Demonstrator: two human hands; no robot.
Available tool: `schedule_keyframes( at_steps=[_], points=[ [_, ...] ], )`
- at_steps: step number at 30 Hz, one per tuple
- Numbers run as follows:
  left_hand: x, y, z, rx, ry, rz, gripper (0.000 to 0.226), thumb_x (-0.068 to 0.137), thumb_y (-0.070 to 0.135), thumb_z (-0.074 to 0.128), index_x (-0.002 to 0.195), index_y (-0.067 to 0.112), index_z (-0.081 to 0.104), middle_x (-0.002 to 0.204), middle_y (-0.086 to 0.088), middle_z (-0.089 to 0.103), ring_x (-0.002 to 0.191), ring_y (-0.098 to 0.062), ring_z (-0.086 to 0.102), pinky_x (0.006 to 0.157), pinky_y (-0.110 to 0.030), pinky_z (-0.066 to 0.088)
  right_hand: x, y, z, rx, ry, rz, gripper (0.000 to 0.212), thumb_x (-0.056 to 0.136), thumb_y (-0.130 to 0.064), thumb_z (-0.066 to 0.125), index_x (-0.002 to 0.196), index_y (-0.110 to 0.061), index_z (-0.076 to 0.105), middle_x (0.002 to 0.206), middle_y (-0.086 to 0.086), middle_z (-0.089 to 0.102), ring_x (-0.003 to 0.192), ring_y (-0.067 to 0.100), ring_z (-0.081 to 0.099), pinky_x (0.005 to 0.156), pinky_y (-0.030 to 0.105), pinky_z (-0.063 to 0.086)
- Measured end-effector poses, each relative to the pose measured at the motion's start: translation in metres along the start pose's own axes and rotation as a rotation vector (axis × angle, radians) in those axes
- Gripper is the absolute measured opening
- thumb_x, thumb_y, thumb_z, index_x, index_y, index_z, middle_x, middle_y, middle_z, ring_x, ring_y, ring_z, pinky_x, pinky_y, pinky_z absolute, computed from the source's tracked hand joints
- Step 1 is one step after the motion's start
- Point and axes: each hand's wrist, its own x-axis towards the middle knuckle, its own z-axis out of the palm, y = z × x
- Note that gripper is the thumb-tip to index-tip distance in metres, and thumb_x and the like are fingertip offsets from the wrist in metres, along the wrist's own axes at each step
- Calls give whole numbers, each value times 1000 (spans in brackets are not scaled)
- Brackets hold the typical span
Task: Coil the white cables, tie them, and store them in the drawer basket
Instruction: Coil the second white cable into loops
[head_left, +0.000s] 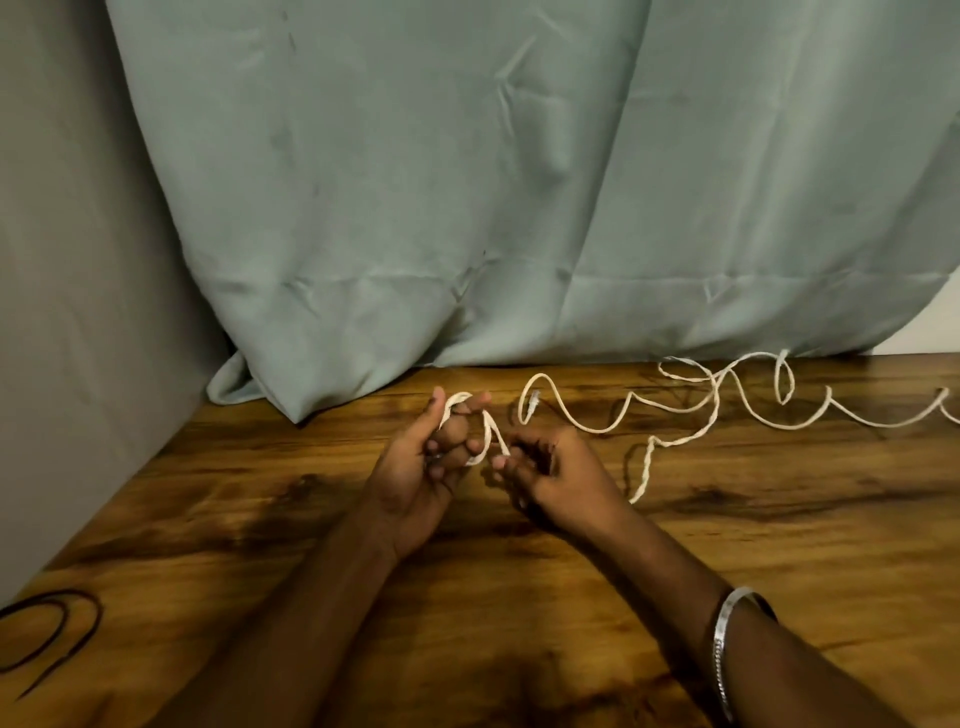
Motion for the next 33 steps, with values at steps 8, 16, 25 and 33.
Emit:
schedule_keyframes(
  at_steps=[8,16,25,33],
  points=[
    [14,-2,-12,256,179,229,37,106,23,38,123,-5,57,57,3,50,44,-6,39,51,-17,33,-7,-13,7,-432,-227,-17,28,99,-26,70,126,-31,73,85,-25,69,79,-10,62,70,19,47],
    [13,-8,-16,671,126,265,26,107,24,39,106,8,60,95,-9,78,62,-20,68,62,-34,56,-11,-19,3,-633,-205,-85,15,99,-39,67,112,-38,74,101,-18,60,96,6,39,89,36,29],
    [5,-15,-20,1285,232,331,38,104,36,45,79,19,67,71,1,73,67,-13,69,70,-39,55,-10,-19,-5,-662,-109,-171,15,99,-44,64,112,-40,70,99,-20,57,108,-7,40,98,37,33],
    [1,-18,-8,974,59,55,34,105,26,46,82,12,67,61,2,54,53,-9,47,52,-27,36,-5,-15,-11,-558,37,-227,6,99,-44,63,103,-39,65,106,-21,57,106,2,41,93,35,36]
  ],
)
